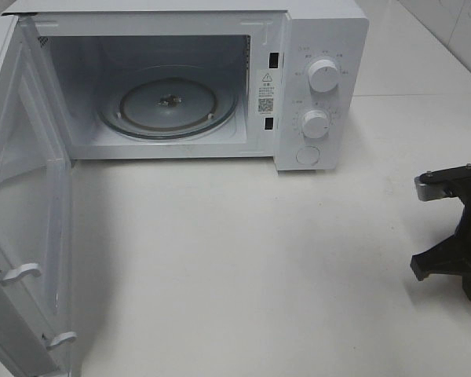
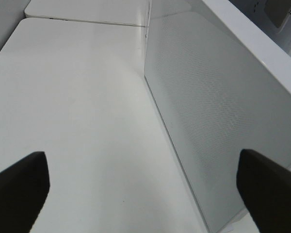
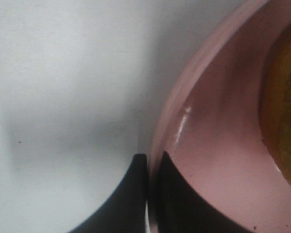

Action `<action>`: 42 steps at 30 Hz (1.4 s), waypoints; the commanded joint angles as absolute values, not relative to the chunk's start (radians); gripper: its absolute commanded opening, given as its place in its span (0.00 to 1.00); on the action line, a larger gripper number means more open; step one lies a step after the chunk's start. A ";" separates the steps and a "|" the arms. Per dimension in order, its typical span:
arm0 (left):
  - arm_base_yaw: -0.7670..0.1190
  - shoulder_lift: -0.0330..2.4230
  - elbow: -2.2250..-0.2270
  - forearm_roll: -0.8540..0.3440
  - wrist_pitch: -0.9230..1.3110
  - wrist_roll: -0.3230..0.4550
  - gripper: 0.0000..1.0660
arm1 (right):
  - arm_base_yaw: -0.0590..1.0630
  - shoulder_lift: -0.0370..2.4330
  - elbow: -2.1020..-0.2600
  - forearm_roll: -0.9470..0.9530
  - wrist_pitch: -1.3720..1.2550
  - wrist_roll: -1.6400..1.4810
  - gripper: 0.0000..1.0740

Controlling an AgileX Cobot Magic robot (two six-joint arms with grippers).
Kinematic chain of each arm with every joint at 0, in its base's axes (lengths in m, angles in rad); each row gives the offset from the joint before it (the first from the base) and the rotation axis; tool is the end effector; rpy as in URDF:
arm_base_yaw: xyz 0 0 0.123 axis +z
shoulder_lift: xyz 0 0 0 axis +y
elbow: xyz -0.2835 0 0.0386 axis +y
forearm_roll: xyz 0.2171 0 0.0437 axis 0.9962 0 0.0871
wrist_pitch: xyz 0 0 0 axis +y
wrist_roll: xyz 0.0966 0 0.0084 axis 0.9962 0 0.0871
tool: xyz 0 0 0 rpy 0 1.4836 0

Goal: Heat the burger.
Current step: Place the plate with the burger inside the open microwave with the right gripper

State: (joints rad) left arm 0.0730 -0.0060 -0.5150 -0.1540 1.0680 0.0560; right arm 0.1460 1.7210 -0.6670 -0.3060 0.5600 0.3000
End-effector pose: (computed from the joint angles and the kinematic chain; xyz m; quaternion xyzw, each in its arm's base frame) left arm -0.0299 -0.0153 0.2636 -0.0031 0.8471 -0.0428 0.5297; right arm 0.2318 0.0184 0.1349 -0.0509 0.9949 -0.0769 0.0397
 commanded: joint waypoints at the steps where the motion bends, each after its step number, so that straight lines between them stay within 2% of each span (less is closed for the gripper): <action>1: 0.075 -0.023 -0.516 -0.159 1.070 0.057 0.92 | 0.170 1.722 -0.663 -0.395 0.607 0.396 0.00; 13: 0.075 -0.023 -0.516 -0.159 1.070 0.057 0.92 | 0.275 1.722 -0.663 -0.549 0.686 0.550 0.00; 20: 0.075 -0.023 -0.516 -0.159 1.070 0.057 0.92 | 0.374 1.686 -0.663 -0.639 0.754 0.625 0.00; 35: 0.075 -0.023 -0.516 -0.159 1.070 0.057 0.92 | 0.416 1.527 -0.653 -0.643 0.847 0.609 0.00; 42: 0.075 -0.023 -0.516 -0.159 1.070 0.057 0.92 | 0.506 1.455 -0.605 -0.641 0.868 0.609 0.00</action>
